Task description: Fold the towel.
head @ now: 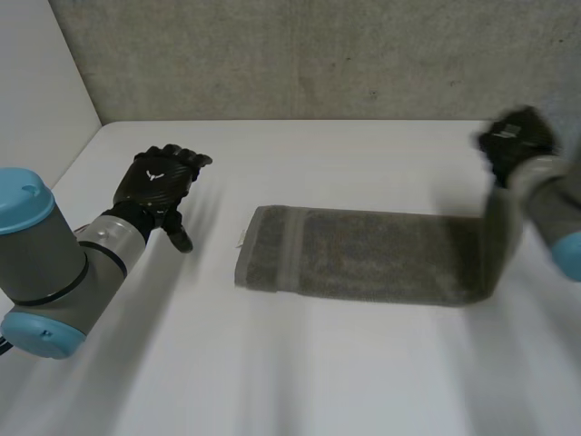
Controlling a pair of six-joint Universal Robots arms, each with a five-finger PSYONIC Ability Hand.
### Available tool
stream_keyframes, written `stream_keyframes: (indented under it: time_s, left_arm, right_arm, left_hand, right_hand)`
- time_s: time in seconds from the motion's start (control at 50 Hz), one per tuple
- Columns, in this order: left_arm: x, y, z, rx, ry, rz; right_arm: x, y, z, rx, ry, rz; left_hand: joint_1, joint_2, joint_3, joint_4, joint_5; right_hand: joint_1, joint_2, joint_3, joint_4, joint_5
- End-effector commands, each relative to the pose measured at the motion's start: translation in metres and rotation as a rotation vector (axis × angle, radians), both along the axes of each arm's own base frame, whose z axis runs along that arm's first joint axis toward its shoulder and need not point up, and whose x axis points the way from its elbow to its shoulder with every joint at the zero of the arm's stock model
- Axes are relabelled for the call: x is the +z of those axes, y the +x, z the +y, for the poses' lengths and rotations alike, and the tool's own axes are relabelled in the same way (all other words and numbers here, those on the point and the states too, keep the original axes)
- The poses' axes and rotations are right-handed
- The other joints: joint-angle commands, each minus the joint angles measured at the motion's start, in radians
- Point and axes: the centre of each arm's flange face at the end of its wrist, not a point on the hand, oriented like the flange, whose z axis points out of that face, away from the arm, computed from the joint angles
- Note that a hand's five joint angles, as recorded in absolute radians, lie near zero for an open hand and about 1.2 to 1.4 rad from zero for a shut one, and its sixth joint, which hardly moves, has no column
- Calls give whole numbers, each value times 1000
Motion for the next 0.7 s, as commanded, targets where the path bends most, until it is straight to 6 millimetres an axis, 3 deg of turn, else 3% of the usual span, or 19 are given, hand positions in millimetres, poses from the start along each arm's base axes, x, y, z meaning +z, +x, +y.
stream_keyframes:
  time_s: [0.02, 0.04, 0.08, 0.18, 0.2, 0.22, 0.24, 0.26, 0.32, 0.38, 0.42, 0.48, 0.52, 0.54, 0.58, 0.7]
  left_arm:
    - [1, -2, 3, -5, 6, 11]
    - [0, -4, 4, -11, 9, 13]
    - [0, -6, 6, -18, 9, 14]
    - [-1, -8, 8, -26, 12, 13]
    - [-1, -9, 8, -29, 11, 14]
    - [-2, -10, 8, -31, 12, 13]
    - [-2, -10, 8, -31, 12, 13]
    - [-1, -11, 8, -32, 11, 14]
    - [0, -15, 10, -44, 7, 15]
    - [2, -22, 13, -61, -3, 18]
    - [3, -26, 16, -69, -6, 19]
    - [3, -30, 20, -80, -8, 19]
    - [3, -33, 22, -89, -8, 19]
    - [1, -36, 26, -100, -5, 18]
    - [0, -40, 30, -114, -1, 16]
    - [-5, -46, 38, -138, 14, 10]
  right_arm:
    - [-23, 133, 98, 409, -70, -100]
    - [-23, 133, 98, 409, -69, -99]
    - [-53, 156, 126, 523, -4, -77]
    - [-76, 168, 142, 632, 52, -61]
    - [-80, 169, 144, 656, 65, -55]
    - [-80, 169, 144, 656, 65, -55]
    - [-82, 168, 144, 659, 70, -56]
    - [-81, 167, 143, 650, 71, -56]
    - [-80, 163, 140, 624, 75, -60]
    - [-72, 149, 132, 542, 102, -98]
    - [-52, 121, 116, 428, 134, -181]
    - [-46, 102, 107, 368, 157, -224]
    - [-43, 71, 100, 271, 234, -305]
    - [-43, 71, 100, 271, 235, -305]
    - [-51, 44, 97, 182, 317, -350]
    - [-83, 8, 101, 91, 476, -331]
  left_hand:
    - [-75, -63, -52, -64, -200]
    - [-75, -63, -52, -64, -200]
    - [-75, -63, -52, -64, -200]
    - [-75, -63, -52, -64, -200]
    - [-75, -63, -52, -64, -200]
    - [-75, -63, -52, -64, -200]
    - [-75, -63, -52, -64, -200]
    - [-75, -63, -52, -64, -200]
    - [-72, -60, -49, -61, -197]
    - [-72, -60, -49, -61, -197]
    - [-72, -60, -49, -61, -197]
    - [-72, -60, -49, -61, -197]
    - [-72, -60, -49, -61, -197]
    - [-72, -60, -49, -61, -197]
    - [-72, -60, -49, -61, -197]
    - [-72, -60, -49, -61, -197]
  right_hand:
    - [66, 74, 54, 50, 58]
    - [66, 74, 54, 50, 58]
    - [66, 74, 54, 50, 58]
    - [66, 74, 54, 50, 58]
    - [-331, -323, -343, -347, -340]
    - [-335, -327, -347, -351, -344]
    - [-905, -897, -917, -921, -913]
    - [-1155, -1148, -1168, -1172, -1164]
    - [-1155, -1148, -1168, -1172, -1164]
    - [-1155, -1148, -1168, -1172, -1164]
    - [-1155, -1148, -1168, -1172, -1164]
    - [-1155, -1148, -1168, -1172, -1164]
    - [-1155, -1148, -1168, -1172, -1164]
    - [-1155, -1148, -1168, -1172, -1164]
    - [-1155, -1148, -1168, -1172, -1164]
    - [-1096, -1088, -1108, -1112, -1105]
